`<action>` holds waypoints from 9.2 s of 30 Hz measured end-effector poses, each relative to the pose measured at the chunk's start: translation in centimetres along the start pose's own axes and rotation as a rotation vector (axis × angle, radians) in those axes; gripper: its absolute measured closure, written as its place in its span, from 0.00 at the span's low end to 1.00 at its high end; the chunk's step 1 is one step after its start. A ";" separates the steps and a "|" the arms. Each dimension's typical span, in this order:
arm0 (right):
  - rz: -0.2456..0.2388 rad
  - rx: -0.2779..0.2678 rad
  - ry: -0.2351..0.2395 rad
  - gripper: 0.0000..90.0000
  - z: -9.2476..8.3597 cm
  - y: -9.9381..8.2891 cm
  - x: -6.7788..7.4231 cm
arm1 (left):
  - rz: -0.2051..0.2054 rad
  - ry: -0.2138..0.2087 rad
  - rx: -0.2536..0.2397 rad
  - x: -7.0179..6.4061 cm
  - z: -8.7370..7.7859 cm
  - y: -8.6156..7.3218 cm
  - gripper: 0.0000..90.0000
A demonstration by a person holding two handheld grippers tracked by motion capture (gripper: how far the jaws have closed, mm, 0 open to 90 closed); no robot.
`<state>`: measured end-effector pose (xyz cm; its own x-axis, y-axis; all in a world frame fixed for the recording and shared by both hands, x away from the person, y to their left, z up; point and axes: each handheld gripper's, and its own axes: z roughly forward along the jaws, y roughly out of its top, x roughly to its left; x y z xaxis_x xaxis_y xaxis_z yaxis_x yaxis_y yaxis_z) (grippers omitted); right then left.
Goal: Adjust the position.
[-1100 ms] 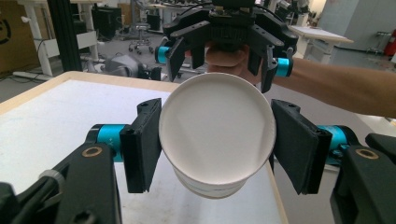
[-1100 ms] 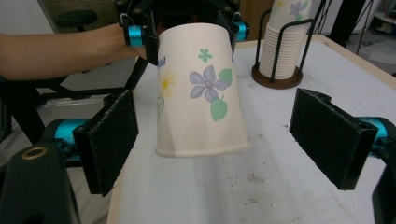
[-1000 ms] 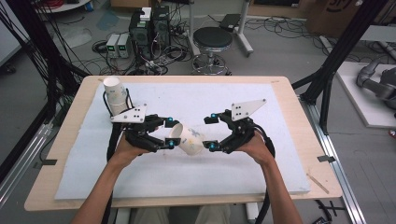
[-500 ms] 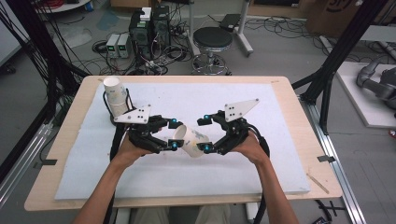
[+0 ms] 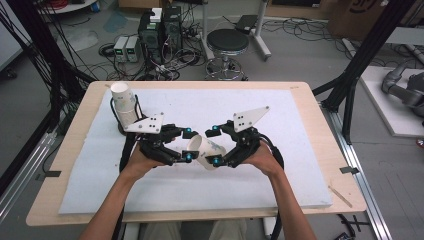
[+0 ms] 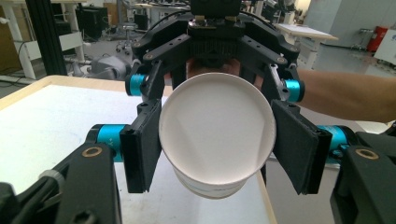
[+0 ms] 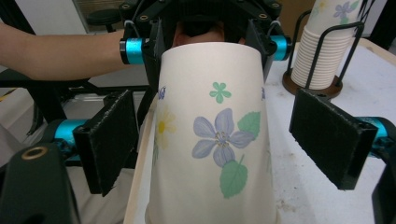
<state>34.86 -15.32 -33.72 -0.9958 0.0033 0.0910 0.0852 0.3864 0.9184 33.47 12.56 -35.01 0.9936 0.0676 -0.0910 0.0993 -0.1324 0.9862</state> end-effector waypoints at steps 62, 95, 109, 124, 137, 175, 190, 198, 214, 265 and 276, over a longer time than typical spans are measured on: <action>0.015 -0.011 0.043 0.36 0.6 -1.3 -0.2 | 0.029 -0.005 -0.016 -0.3 -0.5 1.6 0.41; 0.041 0.048 -0.015 0.36 -0.1 -1.3 -0.1 | 0.031 0.105 0.273 -0.1 -1.9 1.0 0.05; 0.013 0.272 -0.041 0.36 0.9 0.4 0.0 | 0.004 0.087 0.517 -0.1 -1.3 1.4 0.05; -0.009 0.500 -0.062 0.36 2.4 1.3 0.0 | -0.018 0.082 0.710 0.2 -1.5 0.9 0.05; -0.032 0.641 -0.063 0.36 3.2 2.9 0.0 | -0.065 0.077 0.818 0.7 -1.4 0.4 0.05; -0.055 0.729 -0.040 0.36 4.9 3.3 0.1 | -0.054 0.025 0.736 0.8 2.2 1.1 0.06; -0.054 0.728 -0.035 0.36 4.7 3.2 0.0 | -0.046 0.001 0.707 1.0 3.4 1.0 0.09; -0.054 0.726 -0.031 0.36 4.8 3.2 0.0 | -0.045 -0.014 0.706 1.1 3.6 1.0 0.18; -0.053 0.730 -0.032 0.36 4.9 3.0 0.0 | -0.032 -0.038 0.700 1.0 3.8 0.9 0.40; -0.052 0.564 -0.069 0.16 3.0 3.8 0.2 | -0.028 -0.028 0.742 0.4 4.5 -0.7 0.41; -0.055 0.522 -0.076 0.16 2.2 3.9 0.1 | -0.058 -0.001 0.654 0.4 3.3 -1.3 0.41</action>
<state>35.02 -11.74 -30.95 -0.9996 0.0297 0.0024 0.0251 0.7957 0.6051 33.90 9.47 -36.75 0.9856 0.0921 -0.1420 0.1653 -0.7023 0.6924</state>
